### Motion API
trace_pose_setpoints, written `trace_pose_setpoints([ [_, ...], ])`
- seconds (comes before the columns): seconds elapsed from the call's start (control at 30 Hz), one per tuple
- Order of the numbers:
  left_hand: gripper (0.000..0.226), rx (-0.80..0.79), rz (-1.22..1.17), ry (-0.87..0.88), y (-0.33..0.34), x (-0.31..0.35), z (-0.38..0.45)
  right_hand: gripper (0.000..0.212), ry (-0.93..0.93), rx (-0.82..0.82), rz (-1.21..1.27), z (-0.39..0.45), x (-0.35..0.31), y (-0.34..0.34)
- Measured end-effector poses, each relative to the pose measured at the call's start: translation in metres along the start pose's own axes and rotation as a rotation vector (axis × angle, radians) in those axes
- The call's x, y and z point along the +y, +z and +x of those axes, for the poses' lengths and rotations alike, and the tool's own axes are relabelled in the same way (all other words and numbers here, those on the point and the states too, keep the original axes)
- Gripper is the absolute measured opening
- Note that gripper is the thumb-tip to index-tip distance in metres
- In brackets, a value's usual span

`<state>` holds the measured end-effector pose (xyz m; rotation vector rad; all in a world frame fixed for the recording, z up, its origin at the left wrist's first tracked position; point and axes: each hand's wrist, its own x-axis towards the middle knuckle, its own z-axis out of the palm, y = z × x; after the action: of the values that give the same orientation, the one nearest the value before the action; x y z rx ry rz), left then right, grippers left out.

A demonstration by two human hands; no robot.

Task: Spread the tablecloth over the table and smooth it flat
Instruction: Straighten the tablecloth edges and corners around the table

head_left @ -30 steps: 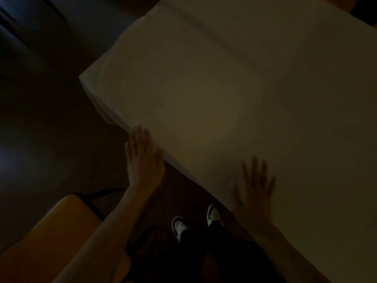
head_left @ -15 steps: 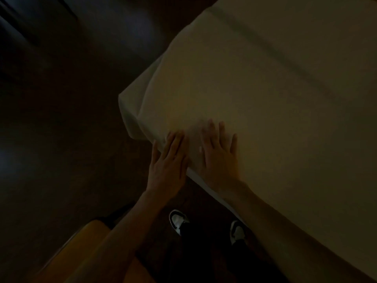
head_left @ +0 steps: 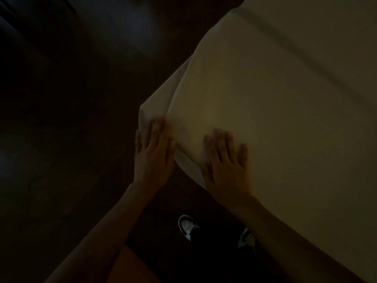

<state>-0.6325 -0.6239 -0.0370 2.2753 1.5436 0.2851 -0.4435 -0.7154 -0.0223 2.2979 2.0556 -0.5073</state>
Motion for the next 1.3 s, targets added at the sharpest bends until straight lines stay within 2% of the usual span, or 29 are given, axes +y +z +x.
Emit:
trace_pose_setpoints([
  [0.13,0.071,0.067,-0.54,-0.576,-0.017,-0.013,0.036,0.071,0.009,0.015,-0.057,0.0,-0.001,0.001],
  [0.2,0.073,0.035,-0.767,-0.719,-0.023,-0.01,0.052,0.072,0.012,0.042,-0.079,-0.001,-0.003,0.002],
  [0.23,0.069,0.014,-0.801,-0.728,-0.025,-0.007,0.057,0.072,0.007,0.05,-0.09,-0.001,-0.004,0.002],
  [0.33,0.056,0.047,-0.733,-0.646,-0.021,0.001,0.062,0.074,-0.005,0.059,-0.129,0.0,-0.003,0.004],
  [0.5,0.044,0.203,-0.764,-0.702,-0.017,-0.004,0.068,0.076,-0.119,0.042,-0.165,0.008,-0.004,0.004],
  [0.77,0.027,0.355,-0.579,-0.628,-0.017,-0.028,0.079,0.082,-0.149,0.063,-0.098,0.04,-0.023,-0.003],
  [0.87,0.029,0.289,-0.582,-0.789,-0.02,-0.061,0.083,0.081,-0.181,0.033,-0.141,0.035,-0.014,0.001],
  [0.93,0.044,0.167,-0.581,-0.886,-0.023,-0.076,0.083,0.081,-0.193,0.008,-0.169,0.034,-0.01,0.001],
  [0.97,0.054,0.133,-0.511,-0.859,-0.025,-0.077,0.083,0.081,-0.194,0.003,-0.168,0.033,-0.01,0.0],
  [1.03,0.062,0.14,-0.35,-0.615,-0.028,-0.062,0.084,0.08,-0.185,0.019,-0.137,0.033,-0.014,-0.001],
  [1.1,0.059,0.133,-0.346,-0.306,-0.027,-0.039,0.087,0.078,-0.144,0.046,-0.087,0.032,-0.018,-0.002],
  [1.17,0.056,0.073,-0.358,-0.151,-0.021,-0.023,0.089,0.078,-0.102,0.064,-0.054,0.034,-0.02,-0.003],
  [1.23,0.055,0.066,-0.432,-0.175,-0.014,-0.018,0.09,0.077,-0.097,0.055,-0.047,0.035,-0.019,-0.002],
  [1.3,0.051,0.091,-0.75,-0.346,-0.015,-0.018,0.094,0.077,-0.111,0.037,-0.06,0.034,-0.018,0.0],
])
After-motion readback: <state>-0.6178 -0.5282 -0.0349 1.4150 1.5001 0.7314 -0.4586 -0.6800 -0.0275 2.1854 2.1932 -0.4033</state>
